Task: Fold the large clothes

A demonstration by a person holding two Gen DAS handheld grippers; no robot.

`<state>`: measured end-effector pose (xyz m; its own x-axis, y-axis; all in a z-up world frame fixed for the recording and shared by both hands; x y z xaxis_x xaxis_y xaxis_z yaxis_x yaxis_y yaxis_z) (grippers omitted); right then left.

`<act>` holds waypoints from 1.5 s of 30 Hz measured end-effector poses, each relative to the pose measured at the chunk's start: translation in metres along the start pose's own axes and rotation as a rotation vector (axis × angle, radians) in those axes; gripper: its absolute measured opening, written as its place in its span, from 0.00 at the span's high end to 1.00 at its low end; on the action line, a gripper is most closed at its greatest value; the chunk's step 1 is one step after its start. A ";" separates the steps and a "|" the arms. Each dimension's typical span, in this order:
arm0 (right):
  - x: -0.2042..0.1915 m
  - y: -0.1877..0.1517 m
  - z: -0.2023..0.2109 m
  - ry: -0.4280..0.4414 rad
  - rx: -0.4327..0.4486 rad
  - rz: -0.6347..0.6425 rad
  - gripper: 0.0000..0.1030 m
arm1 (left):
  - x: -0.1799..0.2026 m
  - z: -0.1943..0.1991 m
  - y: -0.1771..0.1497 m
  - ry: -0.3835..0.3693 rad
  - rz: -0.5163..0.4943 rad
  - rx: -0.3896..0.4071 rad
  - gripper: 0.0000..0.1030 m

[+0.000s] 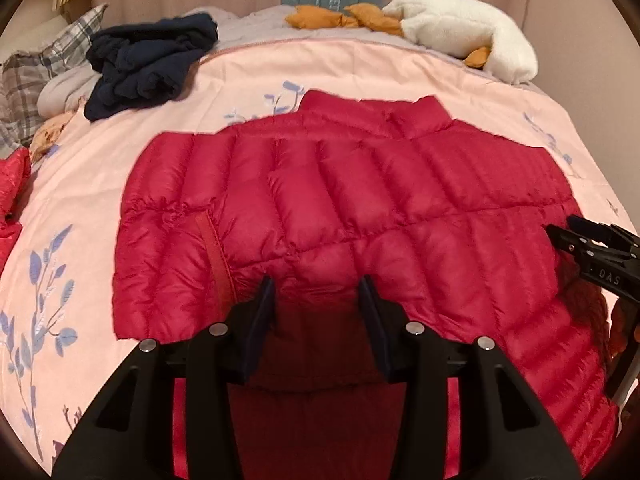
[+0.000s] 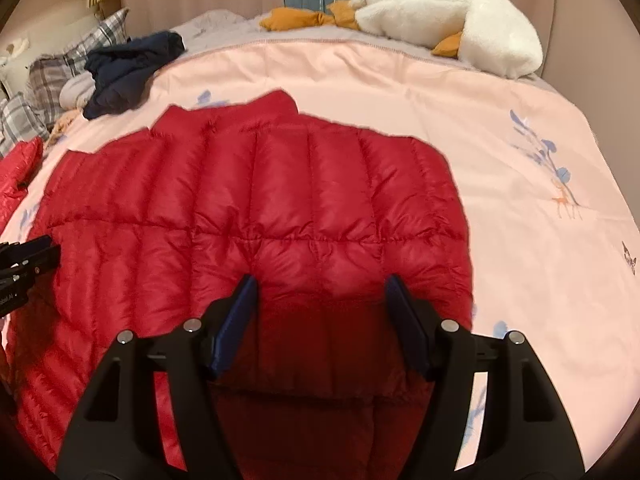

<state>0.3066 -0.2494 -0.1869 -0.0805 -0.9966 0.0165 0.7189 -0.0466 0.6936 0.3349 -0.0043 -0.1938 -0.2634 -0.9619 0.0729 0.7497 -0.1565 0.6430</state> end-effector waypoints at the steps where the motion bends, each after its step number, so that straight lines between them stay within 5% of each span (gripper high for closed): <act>1: 0.000 0.000 0.004 0.001 0.011 0.002 0.34 | 0.004 0.004 -0.001 0.003 -0.014 0.006 0.56; 6: -0.005 -0.005 0.012 0.001 0.020 0.024 0.34 | 0.015 0.008 -0.008 0.022 -0.080 0.009 0.56; 16: -0.005 -0.016 0.002 0.009 -0.047 -0.008 0.31 | 0.013 -0.003 -0.015 0.030 -0.045 -0.034 0.54; 20: -0.003 -0.023 0.032 0.037 -0.008 -0.012 0.26 | 0.015 0.019 -0.022 -0.018 -0.006 -0.019 0.27; 32: 0.011 -0.091 0.127 0.123 0.012 -0.067 0.08 | 0.022 0.096 -0.087 -0.049 0.041 -0.004 0.10; 45: 0.041 -0.172 0.158 0.206 -0.099 -0.243 0.02 | 0.011 0.137 -0.145 -0.008 0.097 -0.031 0.02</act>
<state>0.0704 -0.2718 -0.1922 -0.1241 -0.9479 -0.2936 0.7600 -0.2810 0.5860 0.1402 0.0390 -0.1818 -0.1938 -0.9710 0.1400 0.7903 -0.0699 0.6087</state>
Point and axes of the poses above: each gripper's, at about its wrist camera, not at the fingertips, and z roughly against the way its jaws point, x to its right, y to its top, the point moved 7 cm from there along -z, roughly the way its jaws point, and after that the axes turned 3 degrees about -y, right-handed, at the moved point
